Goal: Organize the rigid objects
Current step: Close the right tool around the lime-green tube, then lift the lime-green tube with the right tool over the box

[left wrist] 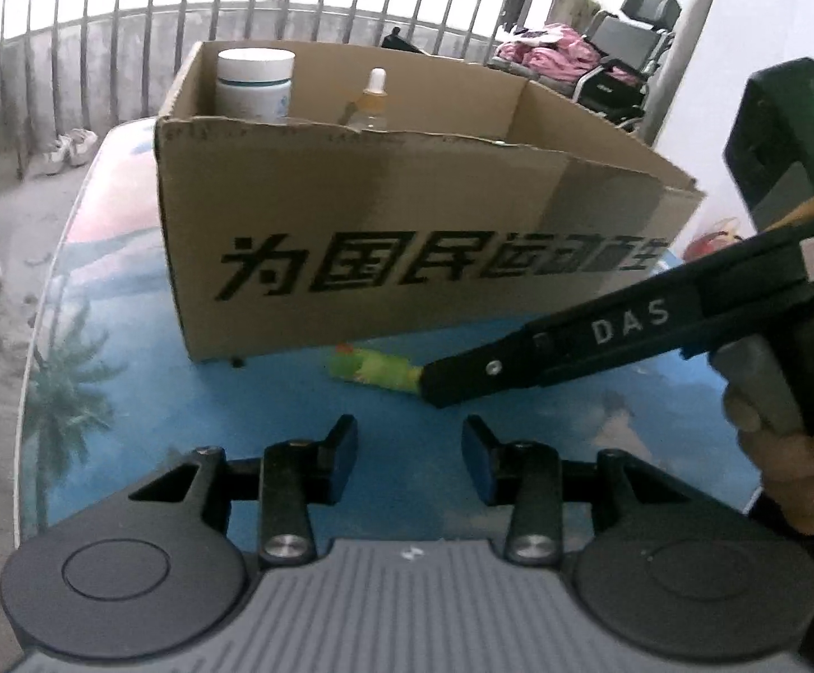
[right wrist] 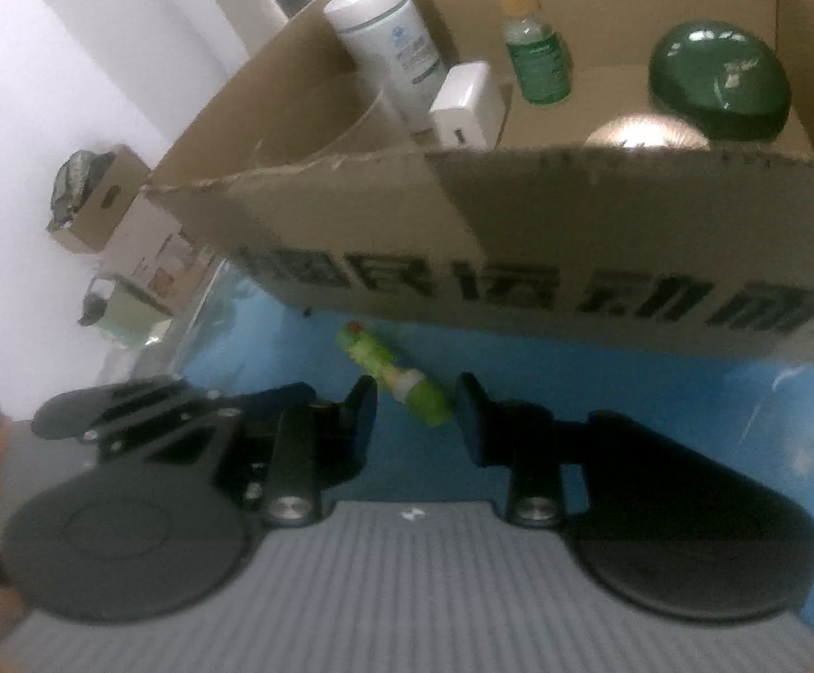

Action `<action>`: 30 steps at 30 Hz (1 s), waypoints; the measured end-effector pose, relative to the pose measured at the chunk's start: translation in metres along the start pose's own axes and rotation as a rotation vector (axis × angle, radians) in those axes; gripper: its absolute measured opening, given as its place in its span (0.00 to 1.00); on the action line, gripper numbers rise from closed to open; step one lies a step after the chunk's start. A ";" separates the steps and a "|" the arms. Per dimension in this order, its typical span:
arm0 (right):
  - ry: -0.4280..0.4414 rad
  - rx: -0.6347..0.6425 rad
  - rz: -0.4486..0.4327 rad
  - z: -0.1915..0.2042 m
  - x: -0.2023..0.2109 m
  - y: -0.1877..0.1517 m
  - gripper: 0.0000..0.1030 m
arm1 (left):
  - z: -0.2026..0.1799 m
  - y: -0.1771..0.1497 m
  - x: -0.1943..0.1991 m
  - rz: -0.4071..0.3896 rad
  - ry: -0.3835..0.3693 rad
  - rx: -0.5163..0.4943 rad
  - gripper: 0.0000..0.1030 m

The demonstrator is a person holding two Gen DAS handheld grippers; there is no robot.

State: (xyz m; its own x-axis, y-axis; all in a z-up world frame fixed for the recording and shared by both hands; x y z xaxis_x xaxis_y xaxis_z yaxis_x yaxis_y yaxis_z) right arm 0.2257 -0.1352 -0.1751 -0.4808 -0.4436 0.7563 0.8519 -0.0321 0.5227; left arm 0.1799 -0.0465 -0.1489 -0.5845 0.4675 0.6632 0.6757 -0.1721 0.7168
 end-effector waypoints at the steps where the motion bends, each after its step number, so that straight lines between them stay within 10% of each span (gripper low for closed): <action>1: 0.010 -0.006 0.005 0.001 0.002 -0.003 0.30 | -0.001 0.000 0.000 -0.003 -0.006 0.001 0.40; 30: 0.042 0.113 0.096 0.044 0.011 -0.019 0.14 | -0.013 -0.008 0.029 -0.076 -0.035 0.023 0.38</action>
State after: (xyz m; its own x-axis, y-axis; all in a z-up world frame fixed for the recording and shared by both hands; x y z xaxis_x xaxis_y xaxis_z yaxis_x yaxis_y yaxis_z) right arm 0.1949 -0.1002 -0.1595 -0.3869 -0.4767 0.7893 0.8638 0.1123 0.4912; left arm 0.1515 -0.0427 -0.1324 -0.6188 0.5084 0.5988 0.6404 -0.1151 0.7594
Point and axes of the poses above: each gripper's, at about its wrist camera, not at the fingertips, and x roughly against the way its jaws point, z to its left, y to its top, the point moved 8 cm from there along -x, roughly the way its jaws point, and after that the axes turned 1 degree about -z, right-handed, at the moved point
